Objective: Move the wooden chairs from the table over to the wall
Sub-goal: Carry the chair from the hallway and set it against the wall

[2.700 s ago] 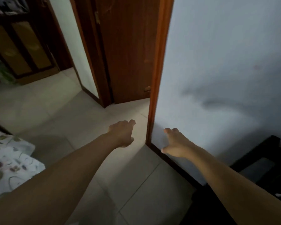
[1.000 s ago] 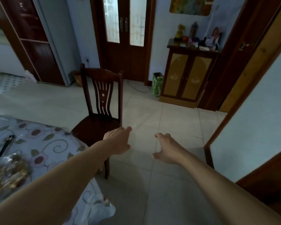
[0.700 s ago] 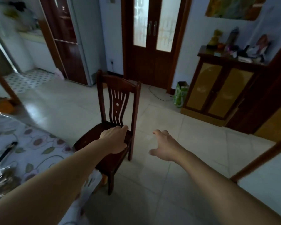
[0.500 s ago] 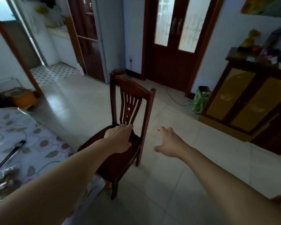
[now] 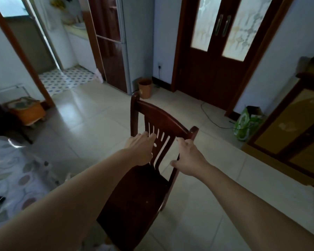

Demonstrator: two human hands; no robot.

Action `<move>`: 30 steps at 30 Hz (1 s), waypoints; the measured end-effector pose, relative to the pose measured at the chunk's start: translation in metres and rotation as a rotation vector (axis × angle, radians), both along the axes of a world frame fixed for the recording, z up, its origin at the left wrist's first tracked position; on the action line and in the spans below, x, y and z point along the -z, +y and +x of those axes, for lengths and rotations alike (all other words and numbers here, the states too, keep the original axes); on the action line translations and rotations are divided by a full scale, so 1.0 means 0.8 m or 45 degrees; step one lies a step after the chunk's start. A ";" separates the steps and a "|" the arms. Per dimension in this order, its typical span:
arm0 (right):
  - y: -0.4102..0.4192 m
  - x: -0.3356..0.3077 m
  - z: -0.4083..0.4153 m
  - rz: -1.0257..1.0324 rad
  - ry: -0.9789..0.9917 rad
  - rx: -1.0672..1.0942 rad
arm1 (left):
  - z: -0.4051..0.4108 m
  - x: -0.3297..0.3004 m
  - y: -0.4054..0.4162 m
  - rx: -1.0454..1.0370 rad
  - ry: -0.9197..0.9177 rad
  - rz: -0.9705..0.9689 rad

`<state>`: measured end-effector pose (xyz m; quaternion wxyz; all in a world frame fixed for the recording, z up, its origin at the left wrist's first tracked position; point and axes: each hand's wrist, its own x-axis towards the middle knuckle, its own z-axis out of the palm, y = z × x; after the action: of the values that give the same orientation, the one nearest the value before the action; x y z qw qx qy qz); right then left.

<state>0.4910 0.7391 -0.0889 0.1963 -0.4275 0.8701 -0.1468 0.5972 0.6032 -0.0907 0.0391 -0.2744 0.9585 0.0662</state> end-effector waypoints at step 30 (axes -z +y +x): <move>-0.275 0.098 -0.212 0.249 -0.479 0.120 | -0.247 0.090 -0.258 0.373 -0.095 -0.264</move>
<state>0.3213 0.5189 -0.1672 0.3887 -0.3305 0.8473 -0.1477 0.3994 0.3968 -0.1625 0.0552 -0.1365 0.9878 -0.0496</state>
